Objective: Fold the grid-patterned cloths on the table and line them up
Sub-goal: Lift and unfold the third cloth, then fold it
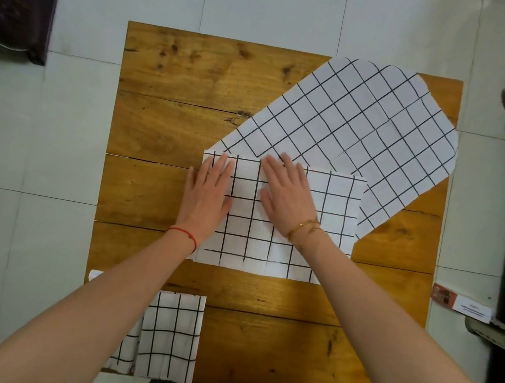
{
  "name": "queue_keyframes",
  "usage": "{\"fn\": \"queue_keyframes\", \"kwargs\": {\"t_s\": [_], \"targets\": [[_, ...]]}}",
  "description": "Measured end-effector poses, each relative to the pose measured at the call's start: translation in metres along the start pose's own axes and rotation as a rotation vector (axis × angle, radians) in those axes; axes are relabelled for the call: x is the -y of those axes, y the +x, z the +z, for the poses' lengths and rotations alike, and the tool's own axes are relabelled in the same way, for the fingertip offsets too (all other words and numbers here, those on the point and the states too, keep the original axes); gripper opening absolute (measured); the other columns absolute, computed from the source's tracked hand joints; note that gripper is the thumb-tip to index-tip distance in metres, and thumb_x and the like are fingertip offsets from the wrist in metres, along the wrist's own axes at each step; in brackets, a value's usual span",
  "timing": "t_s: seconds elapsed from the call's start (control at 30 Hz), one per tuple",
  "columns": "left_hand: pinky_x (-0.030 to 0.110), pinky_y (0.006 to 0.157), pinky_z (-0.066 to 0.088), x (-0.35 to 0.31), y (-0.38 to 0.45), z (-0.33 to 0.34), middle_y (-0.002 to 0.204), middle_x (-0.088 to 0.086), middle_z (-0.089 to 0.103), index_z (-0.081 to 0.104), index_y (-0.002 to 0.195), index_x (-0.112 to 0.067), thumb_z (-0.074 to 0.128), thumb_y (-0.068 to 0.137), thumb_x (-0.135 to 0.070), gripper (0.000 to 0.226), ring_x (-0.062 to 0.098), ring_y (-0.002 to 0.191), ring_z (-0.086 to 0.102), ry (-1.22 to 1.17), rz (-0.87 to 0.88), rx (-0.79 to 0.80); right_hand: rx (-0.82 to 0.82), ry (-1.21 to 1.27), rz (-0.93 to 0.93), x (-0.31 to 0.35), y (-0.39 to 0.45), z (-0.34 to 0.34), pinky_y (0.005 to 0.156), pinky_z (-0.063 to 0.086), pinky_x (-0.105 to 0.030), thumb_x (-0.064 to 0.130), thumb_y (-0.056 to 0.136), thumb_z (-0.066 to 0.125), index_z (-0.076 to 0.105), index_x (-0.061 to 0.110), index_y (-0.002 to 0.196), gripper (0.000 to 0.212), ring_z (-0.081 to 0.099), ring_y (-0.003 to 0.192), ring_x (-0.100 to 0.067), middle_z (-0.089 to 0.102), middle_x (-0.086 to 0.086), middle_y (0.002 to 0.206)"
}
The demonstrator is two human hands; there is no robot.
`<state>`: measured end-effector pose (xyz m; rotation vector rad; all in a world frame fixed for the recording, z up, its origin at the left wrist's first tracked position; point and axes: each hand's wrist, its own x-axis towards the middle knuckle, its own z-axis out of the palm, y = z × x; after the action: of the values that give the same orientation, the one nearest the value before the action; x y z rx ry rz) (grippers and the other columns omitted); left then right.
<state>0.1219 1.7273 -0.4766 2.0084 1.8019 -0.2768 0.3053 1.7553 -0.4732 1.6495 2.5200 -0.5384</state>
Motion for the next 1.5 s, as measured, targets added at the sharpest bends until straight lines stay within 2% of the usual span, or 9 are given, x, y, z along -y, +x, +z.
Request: {"fn": "queue_keyframes", "kwargs": {"t_s": [0.1,0.3,0.47,0.6,0.83,1.07,1.3,1.5], "targets": [[0.053,0.119,0.011,0.001,0.000,0.002,0.162,0.002,-0.006,0.000,0.154,-0.019,0.050,0.096,-0.032,0.078,0.025,0.149,-0.004,0.023,-0.006,0.011,0.075,-0.069,-0.024,0.016,0.010,0.008,0.117,0.014,-0.050,0.034,0.097,0.034,0.024,0.012,0.149,0.057,0.015,0.145,-0.028,0.025,-0.004,0.155],[0.056,0.118,0.013,0.002,0.005,0.007,0.162,0.003,-0.006,0.005,0.154,-0.022,0.061,0.092,-0.029,0.084,0.024,0.149,-0.005,0.027,-0.047,0.011,0.116,-0.104,-0.040,0.030,0.019,0.020,0.117,0.011,-0.052,0.032,0.099,0.034,0.018,0.011,0.150,0.057,0.009,0.146,-0.028,0.017,-0.003,0.158],[0.057,0.116,0.015,0.002,0.007,0.012,0.161,0.005,-0.011,0.004,0.154,-0.025,0.061,0.092,-0.028,0.084,0.025,0.148,-0.005,0.062,-0.074,0.004,0.117,-0.120,-0.030,0.028,0.016,0.024,0.116,0.014,-0.053,0.032,0.098,0.037,0.016,0.014,0.151,0.059,0.011,0.145,-0.030,0.015,-0.002,0.158],[0.057,0.116,0.014,0.000,0.009,0.012,0.160,0.009,-0.014,-0.002,0.153,-0.025,0.057,0.095,-0.026,0.083,0.027,0.148,-0.007,0.087,-0.083,0.009,0.108,-0.136,-0.007,0.033,0.021,0.022,0.116,0.012,-0.055,0.032,0.098,0.038,0.020,0.016,0.150,0.057,0.015,0.144,-0.033,0.022,-0.003,0.156],[0.061,0.115,0.013,-0.004,0.008,0.010,0.160,0.008,-0.018,-0.004,0.153,-0.025,0.051,0.098,-0.026,0.078,0.030,0.148,-0.009,0.088,-0.107,0.038,0.113,-0.168,0.023,0.038,0.019,0.018,0.117,0.005,-0.055,0.036,0.100,0.029,0.012,0.015,0.151,0.057,0.005,0.146,-0.032,0.014,-0.001,0.158],[0.062,0.115,0.010,-0.007,0.007,0.006,0.160,0.007,-0.017,0.001,0.153,-0.026,0.054,0.096,-0.031,0.079,0.030,0.148,-0.011,0.049,-0.121,0.071,0.122,-0.188,0.114,-0.002,-0.010,0.016,0.117,0.006,-0.054,0.038,0.100,0.020,0.006,0.015,0.152,0.058,0.000,0.146,-0.030,0.007,0.000,0.160],[0.063,0.115,0.010,-0.009,0.007,0.003,0.161,0.008,-0.015,0.002,0.153,-0.024,0.054,0.096,-0.032,0.078,0.031,0.148,-0.010,0.043,-0.115,0.080,0.109,-0.169,0.338,-0.069,-0.052,0.008,0.118,0.001,-0.052,0.041,0.100,0.014,0.002,0.016,0.152,0.059,-0.004,0.146,-0.028,0.003,0.002,0.160],[0.063,0.114,0.009,-0.008,0.006,0.004,0.161,0.008,-0.015,0.001,0.154,-0.024,0.052,0.096,-0.031,0.077,0.031,0.148,-0.011,0.041,-0.110,0.077,0.097,-0.151,0.469,-0.105,-0.073,0.000,0.117,-0.001,-0.052,0.045,0.095,0.005,0.006,0.018,0.152,0.063,-0.001,0.147,-0.026,0.009,0.003,0.159]]}}
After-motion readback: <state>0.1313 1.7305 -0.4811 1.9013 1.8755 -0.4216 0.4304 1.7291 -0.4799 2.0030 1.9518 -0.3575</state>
